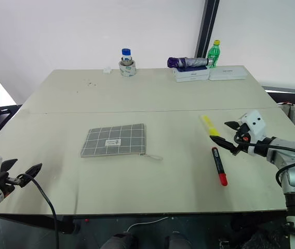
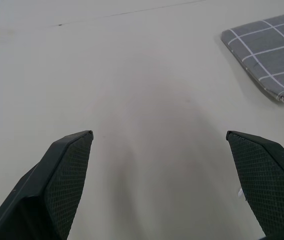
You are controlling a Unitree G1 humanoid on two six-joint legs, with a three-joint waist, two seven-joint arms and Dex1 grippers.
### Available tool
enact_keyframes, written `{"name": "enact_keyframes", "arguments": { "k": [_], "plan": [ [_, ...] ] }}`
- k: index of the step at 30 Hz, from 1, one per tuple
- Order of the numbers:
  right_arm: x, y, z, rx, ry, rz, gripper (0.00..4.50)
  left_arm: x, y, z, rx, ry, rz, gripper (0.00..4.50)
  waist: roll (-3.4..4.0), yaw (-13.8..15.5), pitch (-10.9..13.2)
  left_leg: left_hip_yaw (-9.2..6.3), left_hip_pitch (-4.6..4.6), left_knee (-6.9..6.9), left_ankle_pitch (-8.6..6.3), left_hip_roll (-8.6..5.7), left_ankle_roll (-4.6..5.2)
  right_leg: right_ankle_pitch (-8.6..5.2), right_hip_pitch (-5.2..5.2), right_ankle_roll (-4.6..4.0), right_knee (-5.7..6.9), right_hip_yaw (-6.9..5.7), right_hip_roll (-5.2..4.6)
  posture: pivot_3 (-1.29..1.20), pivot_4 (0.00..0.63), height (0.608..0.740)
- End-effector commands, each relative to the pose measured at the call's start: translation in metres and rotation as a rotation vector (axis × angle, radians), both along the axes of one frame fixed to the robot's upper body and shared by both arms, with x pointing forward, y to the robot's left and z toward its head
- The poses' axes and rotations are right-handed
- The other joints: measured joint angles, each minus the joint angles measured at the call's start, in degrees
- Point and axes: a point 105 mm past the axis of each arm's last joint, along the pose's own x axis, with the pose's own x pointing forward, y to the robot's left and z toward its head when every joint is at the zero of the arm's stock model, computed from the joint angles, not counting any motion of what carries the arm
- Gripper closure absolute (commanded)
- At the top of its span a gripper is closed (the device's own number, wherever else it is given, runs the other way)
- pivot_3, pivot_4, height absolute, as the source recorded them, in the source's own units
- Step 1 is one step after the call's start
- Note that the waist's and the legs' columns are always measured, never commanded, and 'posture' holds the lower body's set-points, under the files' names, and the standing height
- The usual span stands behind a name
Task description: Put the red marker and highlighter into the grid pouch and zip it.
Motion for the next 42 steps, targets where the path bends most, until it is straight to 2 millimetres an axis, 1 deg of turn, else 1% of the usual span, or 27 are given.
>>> {"name": "enact_keyframes", "arguments": {
  "k": [1,6,10,13,15,17,20,25,26,28,30,34,35,37,41,42],
  "plan": [
    [0.001,0.003,0.012,-0.007,-0.051,0.013,0.05,0.001,0.0,0.017,0.048,-0.046,-0.011,0.0,0.0,0.01,0.0,0.0,0.0,0.0,0.0,0.0,0.0,0.0,0.0,0.0,0.0,0.0,0.0,0.0,0.15,0.74],
    [0.002,0.007,0.014,-0.002,-0.061,0.017,0.05,0.007,-0.002,0.019,0.018,-0.059,-0.013,0.0,0.0,0.06,0.0,0.0,0.0,0.0,0.0,0.0,0.0,0.0,0.0,0.0,0.0,0.0,0.0,0.0,0.15,0.74],
    [0.002,0.012,0.014,0.008,-0.064,0.03,0.05,0.01,-0.007,0.02,0.035,-0.061,-0.042,0.0,0.0,0.02,0.0,0.0,0.0,0.0,0.0,0.0,0.0,0.0,0.0,0.0,0.0,0.0,0.0,0.0,0.15,0.74],
    [0.003,0.029,0.015,0.03,-0.055,0.09,0.05,0.017,-0.012,0.022,0.052,-0.083,-0.075,0.0,0.0,-0.01,0.0,0.0,0.0,0.0,0.0,0.0,0.0,0.0,0.0,0.0,0.0,0.0,0.01,0.0,0.15,0.74],
    [0.001,0.042,0.019,0.045,-0.057,0.136,0.05,0.021,-0.016,0.019,0.101,-0.067,-0.109,0.0,0.0,-0.06,0.0,0.0,0.01,0.01,0.0,0.01,-0.01,0.01,0.0,0.0,0.0,0.0,0.0,0.0,0.15,0.74],
    [-0.003,0.059,0.024,0.058,-0.056,0.201,0.05,0.027,-0.02,0.015,0.172,-0.054,-0.158,0.0,0.04,-0.06,0.02,0.0,0.0,0.0,0.0,0.0,0.0,0.01,0.0,0.0,0.0,0.0,0.0,0.0,0.15,0.74],
    [-0.013,0.083,0.024,0.044,-0.039,0.287,0.05,0.038,-0.021,0.011,0.273,-0.044,-0.217,0.0,0.04,-0.01,0.03,0.0,-0.01,-0.03,0.0,0.01,-0.01,0.0,-0.02,0.0,-0.01,0.0,0.01,0.0,0.15,0.74],
    [-0.017,0.116,0.021,0.009,-0.052,0.337,0.05,0.054,-0.024,0.004,0.43,-0.017,-0.354,0.0,0.04,0.06,0.03,0.0,-0.02,-0.02,0.0,0.0,0.0,0.0,-0.02,0.0,-0.04,0.0,0.0,0.0,0.15,0.74],
    [-0.016,0.122,0.02,0.008,-0.053,0.336,0.28,0.058,-0.023,0.002,0.474,-0.01,-0.378,0.0,0.04,0.06,0.03,0.0,-0.01,-0.03,0.0,0.0,0.0,0.01,-0.02,0.0,-0.04,0.0,0.0,0.0,0.15,0.74],
    [-0.013,0.128,0.014,0.005,-0.034,0.326,0.99,0.064,-0.022,-0.002,0.522,-0.002,-0.415,0.0,0.06,0.06,0.03,0.0,-0.02,-0.04,0.0,0.0,0.0,0.01,-0.04,0.0,-0.04,0.0,0.0,0.0,0.15,0.74],
    [-0.011,0.132,0.008,-0.026,-0.025,0.317,2.04,0.07,-0.022,-0.003,0.545,-0.01,-0.438,0.0,0.06,0.03,0.03,-0.01,-0.04,-0.04,0.0,0.0,0.0,0.01,-0.06,0.0,-0.04,0.0,0.0,0.0,0.15,0.74],
    [0.001,0.141,-0.004,-0.065,-0.025,0.258,4.25,0.085,-0.022,-0.005,0.615,-0.03,-0.48,0.0,0.05,-0.14,0.04,-0.01,-0.06,-0.05,0.0,0.0,-0.01,0.01,-0.08,0.01,-0.06,0.0,0.0,0.0,0.15,0.74],
    [0.005,0.145,-0.007,-0.079,-0.027,0.239,4.44,0.088,-0.024,-0.007,0.647,-0.034,-0.497,0.0,0.05,-0.19,0.03,-0.01,-0.06,-0.05,0.01,0.0,-0.01,0.01,-0.09,0.02,-0.06,0.0,0.01,0.0,0.15,0.74],
    [0.018,0.154,-0.014,-0.126,-0.051,0.174,4.44,0.097,-0.032,-0.01,0.736,-0.057,-0.547,0.0,0.05,-0.32,0.03,0.0,-0.05,-0.05,0.02,-0.01,-0.03,0.02,-0.1,0.03,-0.03,0.0,0.01,0.0,0.15,0.74],
    [0.028,0.166,-0.022,-0.155,-0.056,0.126,4.44,0.108,-0.044,-0.012,0.816,-0.111,-0.606,0.0,0.05,-0.31,0.03,0.0,-0.06,-0.04,0.19,-0.04,-0.34,0.02,-0.19,0.03,0.08,0.03,0.01,0.0,0.15,0.74],
    [0.031,0.171,-0.026,-0.146,-0.049,0.116,4.44,0.112,-0.049,-0.013,0.83,-0.127,-0.628,0.0,0.05,-0.27,0.03,0.0,-0.08,-0.05,0.2,-0.05,-0.35,0.02,-0.21,0.03,0.08,0.04,0.01,0.0,0.15,0.74]
  ]
}}
